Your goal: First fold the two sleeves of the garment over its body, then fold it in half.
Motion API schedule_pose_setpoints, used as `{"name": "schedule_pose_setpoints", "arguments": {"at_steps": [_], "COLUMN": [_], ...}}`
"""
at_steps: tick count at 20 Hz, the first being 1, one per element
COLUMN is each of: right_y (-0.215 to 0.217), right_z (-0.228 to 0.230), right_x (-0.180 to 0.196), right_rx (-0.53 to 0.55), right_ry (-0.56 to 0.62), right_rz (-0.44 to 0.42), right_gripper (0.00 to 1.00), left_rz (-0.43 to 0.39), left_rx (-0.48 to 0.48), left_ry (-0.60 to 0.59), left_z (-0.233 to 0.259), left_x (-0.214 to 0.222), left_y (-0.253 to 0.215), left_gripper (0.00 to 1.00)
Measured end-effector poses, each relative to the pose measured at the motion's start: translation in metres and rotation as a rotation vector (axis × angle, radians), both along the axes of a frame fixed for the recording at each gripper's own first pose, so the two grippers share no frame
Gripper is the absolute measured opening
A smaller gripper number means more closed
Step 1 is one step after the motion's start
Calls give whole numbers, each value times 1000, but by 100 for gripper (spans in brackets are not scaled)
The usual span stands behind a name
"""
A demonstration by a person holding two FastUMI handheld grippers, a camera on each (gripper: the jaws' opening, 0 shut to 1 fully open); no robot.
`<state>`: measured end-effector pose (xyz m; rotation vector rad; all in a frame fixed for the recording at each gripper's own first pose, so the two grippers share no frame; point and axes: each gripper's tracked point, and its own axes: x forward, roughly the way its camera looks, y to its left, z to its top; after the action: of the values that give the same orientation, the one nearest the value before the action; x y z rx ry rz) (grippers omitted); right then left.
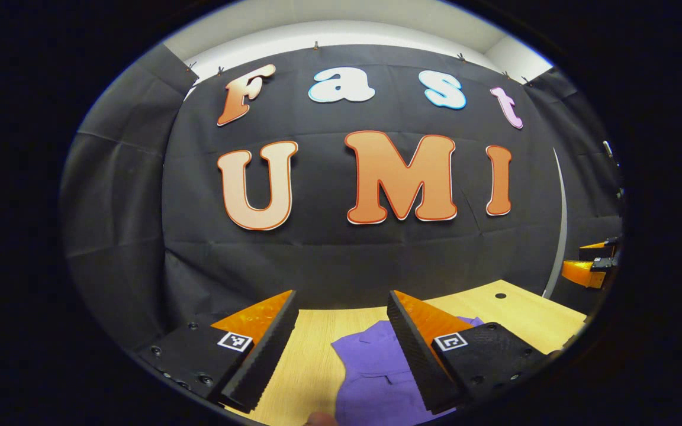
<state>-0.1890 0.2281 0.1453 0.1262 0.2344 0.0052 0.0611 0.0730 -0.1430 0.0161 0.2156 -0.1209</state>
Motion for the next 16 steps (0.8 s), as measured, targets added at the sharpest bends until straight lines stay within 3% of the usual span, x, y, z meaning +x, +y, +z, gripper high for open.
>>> {"name": "schedule_pose_setpoints", "arguments": {"at_steps": [5,10,16], "right_y": [10,15,13], "right_z": [-39,-106,-184], "right_x": [-32,-70,-107], "right_rx": [-31,7,-7], "right_ry": [98,278,460], "right_rz": [23,124,192], "right_gripper": [95,95,96], "left_rz": [-4,65,60], "left_rx": [18,30,75], "left_ry": [112,239,435], "left_z": [-39,-88,-159], "left_x": [-37,-81,-132], "left_y": [13,20,7], "left_gripper": [95,95,96]}}
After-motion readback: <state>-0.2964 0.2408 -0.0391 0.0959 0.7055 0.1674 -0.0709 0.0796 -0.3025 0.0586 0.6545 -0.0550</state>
